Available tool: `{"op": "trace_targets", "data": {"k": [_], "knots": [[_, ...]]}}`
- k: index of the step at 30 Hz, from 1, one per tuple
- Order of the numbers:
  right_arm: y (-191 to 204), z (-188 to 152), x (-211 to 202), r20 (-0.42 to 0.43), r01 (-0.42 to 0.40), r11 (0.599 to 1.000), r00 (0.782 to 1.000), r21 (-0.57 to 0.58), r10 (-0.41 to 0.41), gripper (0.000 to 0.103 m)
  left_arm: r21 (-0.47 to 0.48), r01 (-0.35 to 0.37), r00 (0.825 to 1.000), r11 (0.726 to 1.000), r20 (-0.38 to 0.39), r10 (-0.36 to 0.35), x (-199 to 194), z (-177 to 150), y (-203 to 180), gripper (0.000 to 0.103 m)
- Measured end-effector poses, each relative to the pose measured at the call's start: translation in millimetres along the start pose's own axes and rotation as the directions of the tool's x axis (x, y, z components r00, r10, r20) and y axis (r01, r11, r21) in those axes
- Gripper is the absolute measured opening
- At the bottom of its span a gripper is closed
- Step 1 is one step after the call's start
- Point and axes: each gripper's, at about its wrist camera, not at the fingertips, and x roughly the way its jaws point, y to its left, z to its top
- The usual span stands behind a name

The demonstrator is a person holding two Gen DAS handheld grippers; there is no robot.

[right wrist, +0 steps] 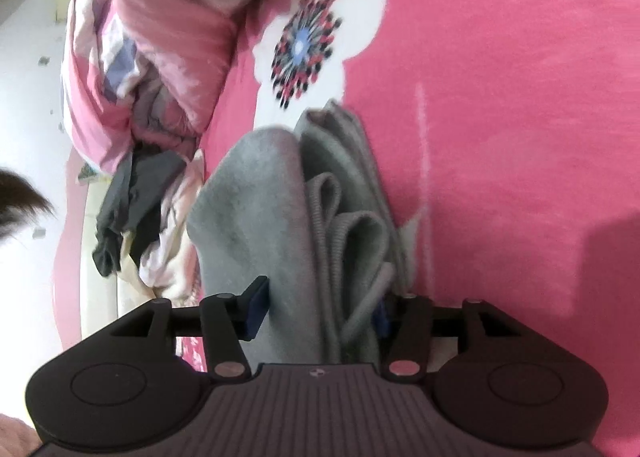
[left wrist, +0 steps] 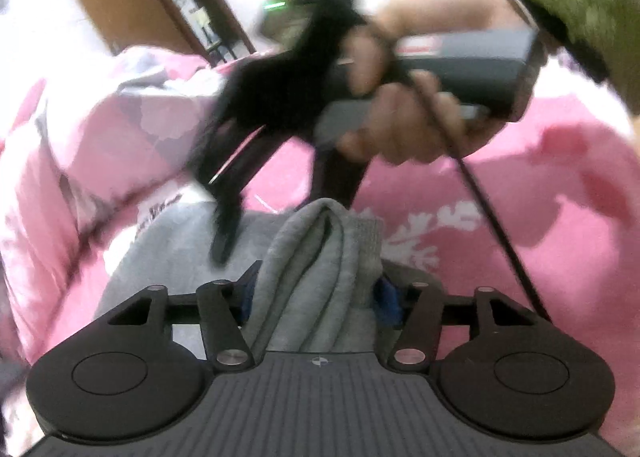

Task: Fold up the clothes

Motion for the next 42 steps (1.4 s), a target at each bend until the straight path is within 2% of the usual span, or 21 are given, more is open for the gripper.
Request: {"op": "trace_targets", "data": {"k": [2, 4, 8, 10, 13, 17, 19, 20, 21, 22, 25, 28, 30, 33, 35, 38, 41, 42], "knots": [[0.7, -5.5, -22.1, 0.043, 0.075, 0.997, 0.996, -0.001, -0.075, 0.076, -0.089, 0.037, 0.999, 0.995, 0.015, -0.036, -21.9, -5.1, 15.2, 0.067], [8.7, -14.2, -41.5, 0.080, 0.145, 0.989, 0.987, -0.032, -0.142, 0.074, -0.178, 0.074, 0.997, 0.981, 0.033, -0.069, -44.3, -10.5, 30.4, 0.070], [49.2, -40.0, -58.0, 0.112, 0.210, 0.960, 0.975, -0.183, -0.192, 0.069, -0.292, 0.038, 0.999, 0.956, 0.004, -0.039, -73.7, -30.6, 50.7, 0.069], [69.5, -50.4, -52.9, 0.102, 0.233, 0.936, 0.972, -0.263, -0.213, 0.067, -0.323, 0.005, 1.000, 0.946, -0.027, -0.014, -72.7, -42.3, 63.8, 0.069], [84.6, -57.6, -30.7, 0.048, 0.266, 0.906, 0.963, -0.329, -0.265, 0.059, -0.272, -0.005, 0.998, 0.962, -0.059, -0.011, -64.8, -54.1, 67.5, 0.068], [80.7, -60.1, -14.0, 0.019, 0.349, 0.879, 0.932, -0.324, -0.363, 0.044, -0.174, 0.016, 0.997, 0.985, -0.066, -0.028, -55.9, -65.2, 60.8, 0.066], [84.6, -61.1, -16.1, 0.041, 0.371, 0.869, 0.925, -0.327, -0.379, 0.033, -0.155, 0.027, 0.998, 0.987, -0.049, -0.035, -55.2, -68.6, 59.0, 0.051], [88.3, -61.7, -19.1, 0.057, 0.380, 0.861, 0.921, -0.338, -0.385, 0.026, -0.156, 0.025, 0.999, 0.987, -0.039, -0.032, -56.0, -69.3, 59.5, 0.047], [92.4, -62.5, -21.6, 0.067, 0.385, 0.855, 0.920, -0.349, -0.387, 0.023, -0.156, 0.024, 0.999, 0.987, -0.029, -0.029, -56.7, -70.0, 60.1, 0.041], [96.3, -63.5, -24.2, 0.076, 0.390, 0.848, 0.918, -0.359, -0.390, 0.023, -0.166, 0.023, 0.999, 0.986, -0.023, -0.027, -57.8, -70.5, 61.8, 0.035], [104.4, -67.3, -30.7, 0.097, 0.409, 0.839, 0.910, -0.359, -0.402, 0.022, -0.181, 0.025, 0.999, 0.983, -0.021, -0.030, -58.5, -72.5, 63.9, 0.035], [99.2, -67.6, -40.9, 0.114, 0.402, 0.881, 0.916, -0.251, -0.386, 0.024, -0.179, 0.032, 0.999, 0.983, -0.015, -0.035, -59.6, -73.9, 63.9, 0.033], [87.7, -68.2, -52.2, 0.121, 0.363, 0.919, 0.930, -0.155, -0.347, 0.024, -0.189, 0.037, 0.999, 0.981, -0.006, -0.039, -59.1, -76.2, 66.9, 0.031], [75.6, -70.4, -50.8, 0.090, 0.330, 0.940, 0.942, -0.083, -0.322, 0.025, -0.180, 0.043, 0.999, 0.983, 0.009, -0.042, -60.8, -79.6, 66.8, 0.027], [76.0, -72.4, -44.5, 0.075, 0.324, 0.941, 0.945, -0.096, -0.317, 0.026, -0.162, 0.045, 0.999, 0.986, 0.012, -0.044, -61.8, -81.5, 63.9, 0.026], [86.8, -75.5, -36.2, 0.064, 0.325, 0.929, 0.946, -0.175, -0.318, 0.026, -0.140, 0.044, 0.999, 0.989, 0.015, -0.042, -62.1, -82.9, 61.1, 0.025], [101.3, -83.6, -29.3, 0.075, 0.380, 0.880, 0.924, -0.286, -0.375, 0.024, -0.142, 0.048, 0.999, 0.989, 0.014, -0.046, -60.9, -82.7, 61.7, 0.022], [104.6, -86.4, -28.0, 0.080, 0.384, 0.870, 0.922, -0.308, -0.379, 0.019, -0.142, 0.047, 0.999, 0.989, 0.016, -0.045, -61.0, -82.5, 62.0, 0.019]]}}
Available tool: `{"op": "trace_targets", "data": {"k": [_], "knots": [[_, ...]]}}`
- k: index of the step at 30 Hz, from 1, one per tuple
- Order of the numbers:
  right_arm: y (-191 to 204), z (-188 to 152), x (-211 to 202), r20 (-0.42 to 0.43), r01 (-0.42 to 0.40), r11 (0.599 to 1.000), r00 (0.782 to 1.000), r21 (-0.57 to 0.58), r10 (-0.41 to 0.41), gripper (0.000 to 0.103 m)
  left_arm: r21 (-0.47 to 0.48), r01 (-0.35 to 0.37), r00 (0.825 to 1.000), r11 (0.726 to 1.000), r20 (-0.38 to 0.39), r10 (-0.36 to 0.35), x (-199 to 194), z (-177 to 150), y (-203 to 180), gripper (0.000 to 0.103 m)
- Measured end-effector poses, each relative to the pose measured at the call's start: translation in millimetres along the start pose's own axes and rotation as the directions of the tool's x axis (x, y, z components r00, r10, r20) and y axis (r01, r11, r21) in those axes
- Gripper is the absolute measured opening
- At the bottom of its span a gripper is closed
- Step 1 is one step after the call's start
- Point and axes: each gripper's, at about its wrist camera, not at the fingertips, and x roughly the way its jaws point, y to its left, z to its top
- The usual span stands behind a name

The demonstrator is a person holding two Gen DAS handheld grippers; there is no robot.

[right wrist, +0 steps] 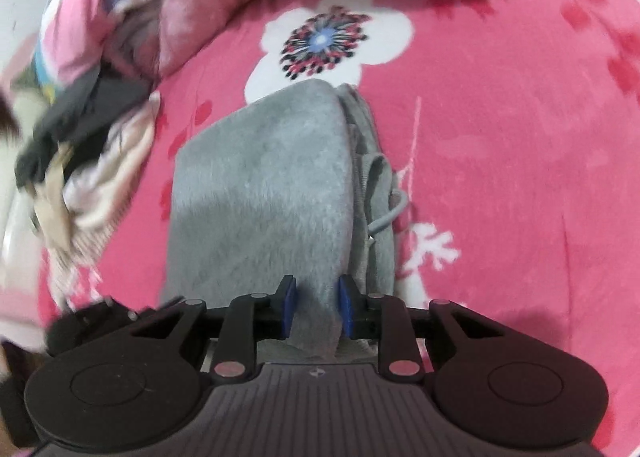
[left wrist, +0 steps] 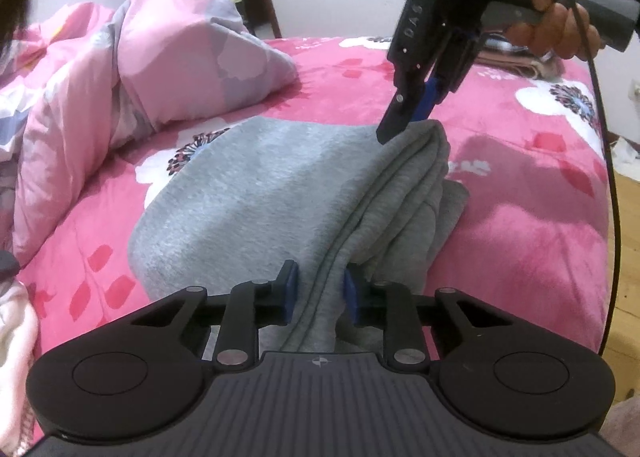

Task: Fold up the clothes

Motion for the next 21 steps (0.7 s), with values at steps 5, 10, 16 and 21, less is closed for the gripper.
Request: {"op": "trace_targets", "data": {"k": [5, 10, 16, 21], "knots": [[20.4, -4.0, -22.5, 0.060, -0.009, 0.997, 0.998, -0.076, 0.014, 0.013, -0.066, 0.026, 1.000, 0.997, 0.000, -0.026, -10.8, 5.7, 9.0, 0.013], [14.1, -19.4, -35.4, 0.043, 0.005, 0.997, 0.999, -0.071, -0.002, 0.013, -0.077, 0.098, 0.995, 0.992, -0.003, -0.098, -23.4, 5.2, 2.9, 0.012], [-12.7, -29.8, 6.6, -0.011, 0.137, 0.988, 0.990, -0.070, -0.138, 0.019, -0.027, 0.157, 0.982, 0.987, -0.099, -0.159, 1.9, -10.6, -21.7, 0.013], [-11.5, -22.2, -22.0, 0.051, 0.177, 0.984, 0.983, -0.021, -0.176, 0.023, -0.136, 0.166, 0.983, 0.977, -0.060, -0.176, -28.2, -2.1, -0.5, 0.023]]}}
